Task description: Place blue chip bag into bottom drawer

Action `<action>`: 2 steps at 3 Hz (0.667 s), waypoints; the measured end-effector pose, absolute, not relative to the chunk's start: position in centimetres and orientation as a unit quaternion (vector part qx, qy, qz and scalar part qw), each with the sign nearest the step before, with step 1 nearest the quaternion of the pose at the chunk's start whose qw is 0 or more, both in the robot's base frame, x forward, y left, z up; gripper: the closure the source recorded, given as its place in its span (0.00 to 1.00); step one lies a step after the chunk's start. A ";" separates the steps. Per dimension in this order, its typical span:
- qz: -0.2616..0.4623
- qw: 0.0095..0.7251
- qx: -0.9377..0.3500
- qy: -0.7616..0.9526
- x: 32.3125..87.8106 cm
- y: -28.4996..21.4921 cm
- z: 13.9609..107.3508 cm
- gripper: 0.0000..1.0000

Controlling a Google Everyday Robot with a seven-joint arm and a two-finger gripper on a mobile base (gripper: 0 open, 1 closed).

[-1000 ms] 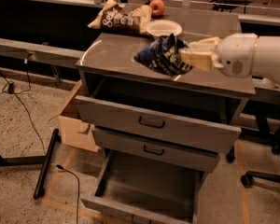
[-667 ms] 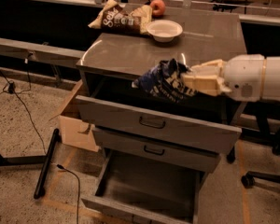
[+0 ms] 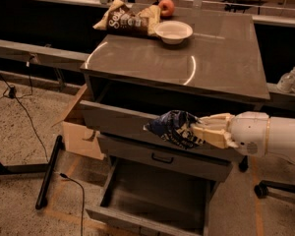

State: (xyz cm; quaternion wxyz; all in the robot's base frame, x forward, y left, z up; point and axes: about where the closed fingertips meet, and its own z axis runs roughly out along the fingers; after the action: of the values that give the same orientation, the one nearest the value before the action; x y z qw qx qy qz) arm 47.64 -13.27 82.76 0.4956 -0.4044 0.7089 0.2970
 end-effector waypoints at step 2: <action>0.306 0.494 -0.403 0.707 47.6 -12.4 79.0 1.00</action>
Offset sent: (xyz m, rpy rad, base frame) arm -0.0012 0.0199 -0.1079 0.0431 0.0252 0.0167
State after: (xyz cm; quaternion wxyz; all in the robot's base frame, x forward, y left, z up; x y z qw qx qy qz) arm 47.58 -12.40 78.96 0.4941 -0.4026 0.7070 0.3064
